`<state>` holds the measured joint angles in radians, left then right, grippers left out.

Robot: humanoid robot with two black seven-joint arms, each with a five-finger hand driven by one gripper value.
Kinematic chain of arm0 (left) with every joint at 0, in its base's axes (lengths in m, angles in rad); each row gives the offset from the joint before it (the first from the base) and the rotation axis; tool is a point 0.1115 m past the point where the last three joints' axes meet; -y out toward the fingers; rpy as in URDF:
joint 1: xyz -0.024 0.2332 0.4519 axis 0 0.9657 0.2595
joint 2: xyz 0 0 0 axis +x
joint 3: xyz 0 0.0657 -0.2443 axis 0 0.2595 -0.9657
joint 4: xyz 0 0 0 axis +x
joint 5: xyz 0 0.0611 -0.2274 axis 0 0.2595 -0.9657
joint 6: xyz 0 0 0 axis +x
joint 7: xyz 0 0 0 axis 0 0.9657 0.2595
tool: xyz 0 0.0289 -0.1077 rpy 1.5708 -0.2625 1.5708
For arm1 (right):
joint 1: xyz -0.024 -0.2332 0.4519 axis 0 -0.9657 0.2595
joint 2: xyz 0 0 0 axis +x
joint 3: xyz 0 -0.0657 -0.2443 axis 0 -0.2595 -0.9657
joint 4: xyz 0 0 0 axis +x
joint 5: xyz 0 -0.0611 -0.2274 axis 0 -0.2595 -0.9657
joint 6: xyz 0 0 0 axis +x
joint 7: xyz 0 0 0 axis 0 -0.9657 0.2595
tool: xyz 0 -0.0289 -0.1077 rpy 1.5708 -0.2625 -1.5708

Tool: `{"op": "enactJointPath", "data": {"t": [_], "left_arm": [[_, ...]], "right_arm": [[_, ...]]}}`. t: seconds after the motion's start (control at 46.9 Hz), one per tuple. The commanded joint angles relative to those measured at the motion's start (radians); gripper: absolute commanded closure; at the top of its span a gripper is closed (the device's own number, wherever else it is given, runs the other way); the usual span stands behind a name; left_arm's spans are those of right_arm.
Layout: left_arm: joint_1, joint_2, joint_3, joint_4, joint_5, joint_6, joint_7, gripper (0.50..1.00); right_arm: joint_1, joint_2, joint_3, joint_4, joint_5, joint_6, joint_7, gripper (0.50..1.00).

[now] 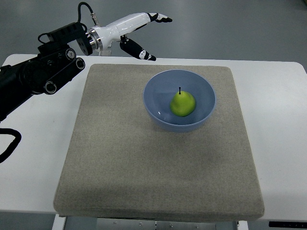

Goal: Place pear in bowl with left hand

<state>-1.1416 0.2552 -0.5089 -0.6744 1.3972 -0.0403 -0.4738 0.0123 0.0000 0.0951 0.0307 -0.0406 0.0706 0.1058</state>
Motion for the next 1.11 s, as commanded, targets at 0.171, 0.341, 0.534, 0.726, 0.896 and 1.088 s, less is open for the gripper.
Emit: {"op": "enactJointPath", "data": {"t": [0.171, 0.341, 0.534, 0.726, 0.896, 1.088], "left_arm": [[0.011, 0.004, 0.006, 0.036, -0.185, 0.076, -0.002, 0.534], [0.013, 0.002, 0.006, 0.105, -0.319, 0.082, 0.000, 0.512], [0.043, -0.002, 0.003, 0.154, -0.425, 0.082, 0.000, 0.512], [0.048, -0.011, 0.003, 0.196, -0.648, 0.082, 0.018, 0.512], [0.049, -0.014, 0.003, 0.197, -0.817, 0.082, 0.078, 0.512], [0.071, -0.024, 0.001, 0.197, -0.945, 0.065, 0.080, 0.512]], "right_arm": [[0.000, 0.000, 0.000, 0.000, -0.001, 0.000, 0.000, 0.574], [0.000, 0.000, 0.000, 0.000, -0.001, 0.000, 0.000, 0.574], [0.000, 0.000, 0.000, 0.000, -0.001, 0.000, 0.000, 0.574], [0.000, 0.000, 0.000, 0.000, -0.001, 0.000, 0.000, 0.574], [0.000, 0.000, 0.000, 0.000, -0.001, 0.000, 0.000, 0.574], [0.000, 0.000, 0.000, 0.000, -0.001, 0.000, 0.000, 0.574]]}}
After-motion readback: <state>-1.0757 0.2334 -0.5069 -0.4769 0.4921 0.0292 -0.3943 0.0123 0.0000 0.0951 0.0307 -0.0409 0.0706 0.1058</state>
